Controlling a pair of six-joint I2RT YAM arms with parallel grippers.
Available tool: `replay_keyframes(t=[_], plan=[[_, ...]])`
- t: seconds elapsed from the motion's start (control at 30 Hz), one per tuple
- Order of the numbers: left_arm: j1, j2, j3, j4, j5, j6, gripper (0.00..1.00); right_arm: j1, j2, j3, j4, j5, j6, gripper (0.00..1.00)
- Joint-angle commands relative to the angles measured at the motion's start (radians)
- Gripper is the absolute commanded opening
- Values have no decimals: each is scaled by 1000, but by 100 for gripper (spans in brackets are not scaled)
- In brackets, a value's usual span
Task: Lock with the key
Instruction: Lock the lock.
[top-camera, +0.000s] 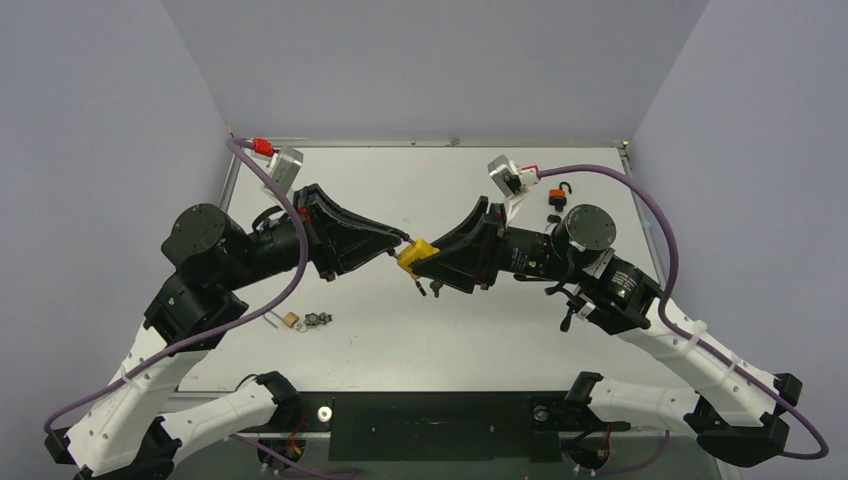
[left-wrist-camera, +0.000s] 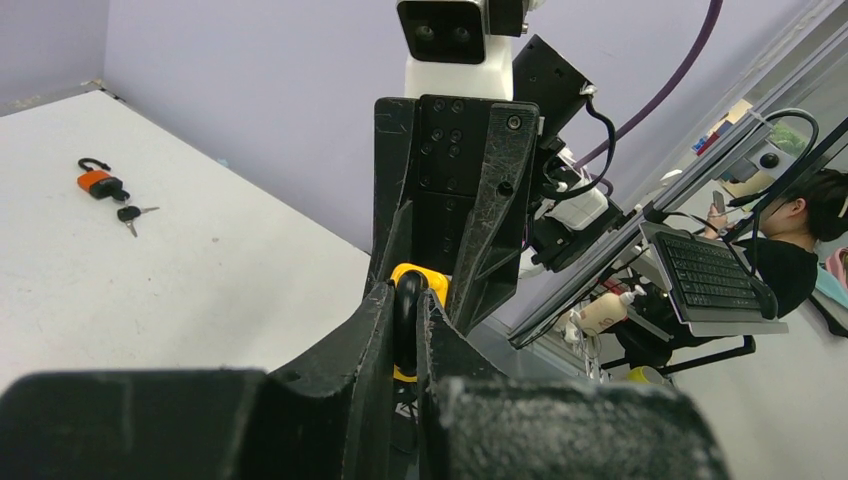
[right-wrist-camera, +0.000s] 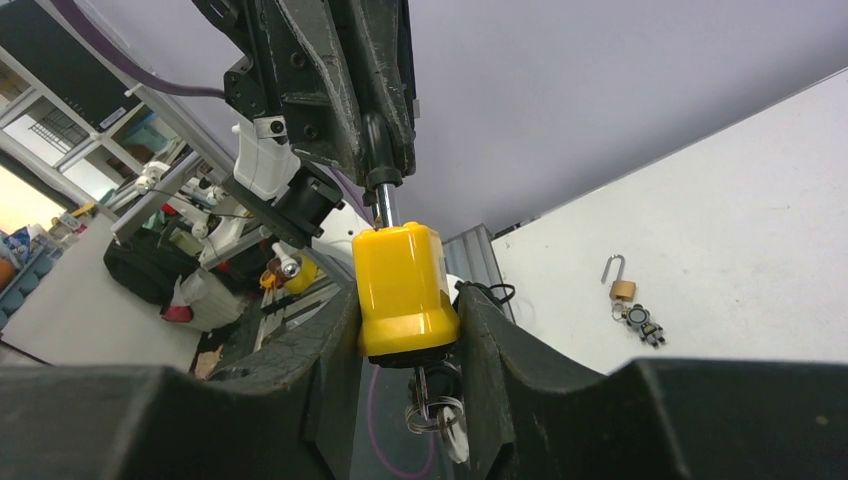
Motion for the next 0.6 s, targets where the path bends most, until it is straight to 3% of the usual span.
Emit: replay_keyframes(t=[0.0, 0.17, 0.57], plan=[[7, -17, -15, 62, -3, 4, 0, -14, -13, 54, 161, -21, 19, 0], [-14, -19, -32, 77, -15, 3, 0, -29, 5, 71, 175, -19, 28, 0], [-67, -25, -54, 89, -34, 53, 0, -73, 26, 38, 393, -105, 208, 0]])
